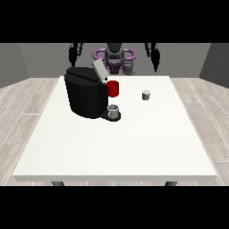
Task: Insert the coffee pod into the coffee machine and close the lid
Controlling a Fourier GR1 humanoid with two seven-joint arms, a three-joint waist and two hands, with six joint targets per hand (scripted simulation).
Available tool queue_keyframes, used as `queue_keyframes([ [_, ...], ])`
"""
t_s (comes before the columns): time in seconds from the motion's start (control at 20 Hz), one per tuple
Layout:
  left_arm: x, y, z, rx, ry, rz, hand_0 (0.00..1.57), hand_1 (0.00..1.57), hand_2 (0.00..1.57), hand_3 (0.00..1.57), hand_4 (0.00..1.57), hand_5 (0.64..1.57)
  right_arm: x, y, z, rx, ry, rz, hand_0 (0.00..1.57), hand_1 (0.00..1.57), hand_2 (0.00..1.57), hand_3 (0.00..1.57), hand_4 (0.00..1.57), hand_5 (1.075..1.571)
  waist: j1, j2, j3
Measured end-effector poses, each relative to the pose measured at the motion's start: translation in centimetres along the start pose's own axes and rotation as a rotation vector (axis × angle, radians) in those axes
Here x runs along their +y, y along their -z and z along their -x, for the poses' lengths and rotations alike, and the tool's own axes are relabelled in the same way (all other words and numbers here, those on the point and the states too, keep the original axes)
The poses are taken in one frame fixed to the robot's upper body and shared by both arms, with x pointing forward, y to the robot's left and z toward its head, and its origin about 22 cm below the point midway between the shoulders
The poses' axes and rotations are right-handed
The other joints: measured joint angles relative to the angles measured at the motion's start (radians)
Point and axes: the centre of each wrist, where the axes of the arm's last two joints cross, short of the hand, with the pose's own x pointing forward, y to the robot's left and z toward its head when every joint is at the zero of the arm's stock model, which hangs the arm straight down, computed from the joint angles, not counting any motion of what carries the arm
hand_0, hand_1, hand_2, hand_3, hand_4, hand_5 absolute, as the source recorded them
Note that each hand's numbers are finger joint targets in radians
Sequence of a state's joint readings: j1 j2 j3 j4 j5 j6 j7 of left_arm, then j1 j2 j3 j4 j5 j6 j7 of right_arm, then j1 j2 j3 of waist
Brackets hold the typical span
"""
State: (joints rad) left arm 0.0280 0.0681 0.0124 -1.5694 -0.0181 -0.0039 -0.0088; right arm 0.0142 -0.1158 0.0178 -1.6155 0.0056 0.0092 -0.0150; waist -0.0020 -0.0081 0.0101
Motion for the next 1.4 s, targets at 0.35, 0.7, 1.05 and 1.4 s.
queue_keyframes([
  [0.35, 1.2, -0.3, -0.8, -0.068, 0.158, 0.146, 0.00, 0.00, 0.00, 0.00, 0.00, 1.571, -0.5, 0.2, 1.7, 0.048, 0.003, 0.070, 0.00, 0.00, 0.00, 0.00, 0.00, 1.571, 0.021, -0.005, -0.0083],
  [0.7, 3.4, 0.9, -1.6, -0.154, 0.335, 0.242, 0.00, 0.00, 0.00, 0.00, 0.00, 1.571, 0.1, 0.9, 1.8, 0.036, -0.093, 0.179, 0.00, 0.00, 0.00, 0.00, 0.00, 1.571, 0.000, 0.020, -0.0099],
  [1.05, 6.2, 4.0, -3.3, -0.089, 0.505, 0.242, 0.00, 0.00, 0.00, 0.00, 0.00, 1.571, 1.8, 1.8, 1.1, 0.007, -0.101, 0.148, 0.00, 0.00, 0.00, 0.00, 0.00, 1.571, -0.060, 0.067, -0.0100],
  [1.4, 7.9, 7.4, -4.7, -0.028, 0.638, 0.235, 0.00, 0.00, 0.00, 0.00, 0.00, 1.571, 3.5, 3.4, -0.3, -0.032, -0.086, 0.105, 0.00, 0.00, 0.00, 0.00, 0.00, 1.571, -0.117, 0.153, -0.0103],
])
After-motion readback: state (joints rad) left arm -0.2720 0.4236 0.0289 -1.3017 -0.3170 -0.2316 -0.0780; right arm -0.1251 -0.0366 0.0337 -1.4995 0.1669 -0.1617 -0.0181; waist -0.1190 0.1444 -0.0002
